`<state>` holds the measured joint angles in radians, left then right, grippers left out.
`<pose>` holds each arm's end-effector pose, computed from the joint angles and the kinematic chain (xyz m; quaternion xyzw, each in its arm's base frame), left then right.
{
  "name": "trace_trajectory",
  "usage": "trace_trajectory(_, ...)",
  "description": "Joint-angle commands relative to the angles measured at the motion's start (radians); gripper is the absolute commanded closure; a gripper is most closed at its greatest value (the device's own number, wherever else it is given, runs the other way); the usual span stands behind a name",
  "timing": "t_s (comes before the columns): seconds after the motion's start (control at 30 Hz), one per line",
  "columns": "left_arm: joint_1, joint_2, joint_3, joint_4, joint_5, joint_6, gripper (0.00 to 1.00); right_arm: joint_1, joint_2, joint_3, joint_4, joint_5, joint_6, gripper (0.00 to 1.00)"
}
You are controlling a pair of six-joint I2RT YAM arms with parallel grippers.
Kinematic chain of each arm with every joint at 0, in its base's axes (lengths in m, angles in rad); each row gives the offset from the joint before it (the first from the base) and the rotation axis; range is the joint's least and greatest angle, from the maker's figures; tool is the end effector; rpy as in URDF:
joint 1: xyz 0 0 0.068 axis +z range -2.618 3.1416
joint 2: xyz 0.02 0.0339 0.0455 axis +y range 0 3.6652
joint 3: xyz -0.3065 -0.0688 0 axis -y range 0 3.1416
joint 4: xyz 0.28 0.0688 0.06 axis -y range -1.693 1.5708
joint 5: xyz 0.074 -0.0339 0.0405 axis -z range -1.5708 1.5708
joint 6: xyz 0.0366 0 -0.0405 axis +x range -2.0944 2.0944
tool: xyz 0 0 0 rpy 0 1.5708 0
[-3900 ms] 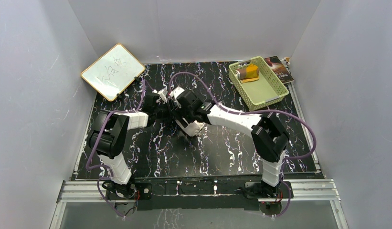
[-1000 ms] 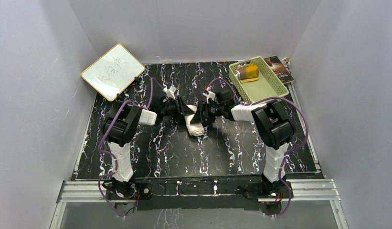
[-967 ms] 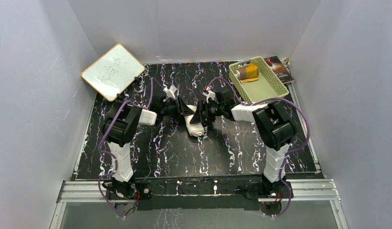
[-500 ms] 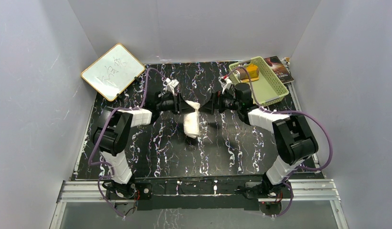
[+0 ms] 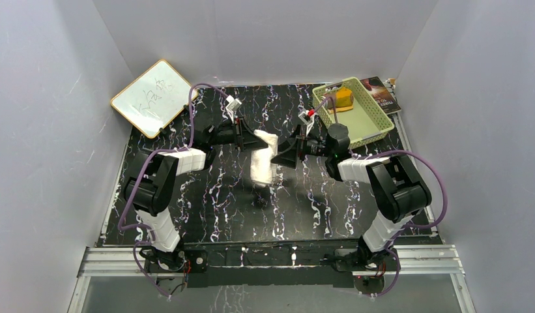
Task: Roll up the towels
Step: Pick up the towel at the center of the board, then place the towel in the bin.
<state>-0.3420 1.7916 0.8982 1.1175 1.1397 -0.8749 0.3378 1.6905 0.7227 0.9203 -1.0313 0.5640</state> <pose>0.3623 -0.1643 0.2518 0.2686 0.6176 -0.6523 0.3478 0.3269 0.1481 0.2168 -0.2671 0.6640 0.5828 0.3849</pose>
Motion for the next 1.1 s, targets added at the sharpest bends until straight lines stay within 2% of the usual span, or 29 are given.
trace_trajectory(0.0, 0.006, -0.003, 0.031, 0.168, 0.046, -0.077, 0.71, 0.006, 0.003, -0.006, 0.24, -0.069, 0.097, 0.02)
trace_trajectory(0.13, 0.006, 0.003, 0.033, 0.165, 0.03, -0.071, 0.71, 0.034, 0.004, -0.005, 0.264, -0.046, 0.137, 0.02)
trace_trajectory(0.3, 0.006, -0.012, 0.028, 0.118, -0.007, -0.018, 0.72, 0.067, -0.001, 0.036, 0.053, 0.041, 0.055, 0.02)
trace_trajectory(0.47, 0.004, -0.089, 0.015, -0.132, -0.12, 0.172, 0.71, 0.081, -0.008, 0.095, -0.133, 0.095, 0.016, 0.05)
trace_trajectory(0.57, 0.004, -0.124, 0.005, -0.199, -0.177, 0.232, 0.72, 0.088, -0.004, 0.116, -0.184, 0.104, 0.018, 0.1)
trace_trajectory(0.77, 0.001, -0.167, -0.03, -0.223, -0.26, 0.274, 0.72, 0.108, 0.019, 0.151, -0.225, 0.109, 0.03, 0.18)
trace_trajectory(1.07, -0.011, -0.191, -0.069, -0.211, -0.315, 0.275, 0.72, 0.139, 0.044, 0.197, -0.249, 0.126, 0.042, 0.23)
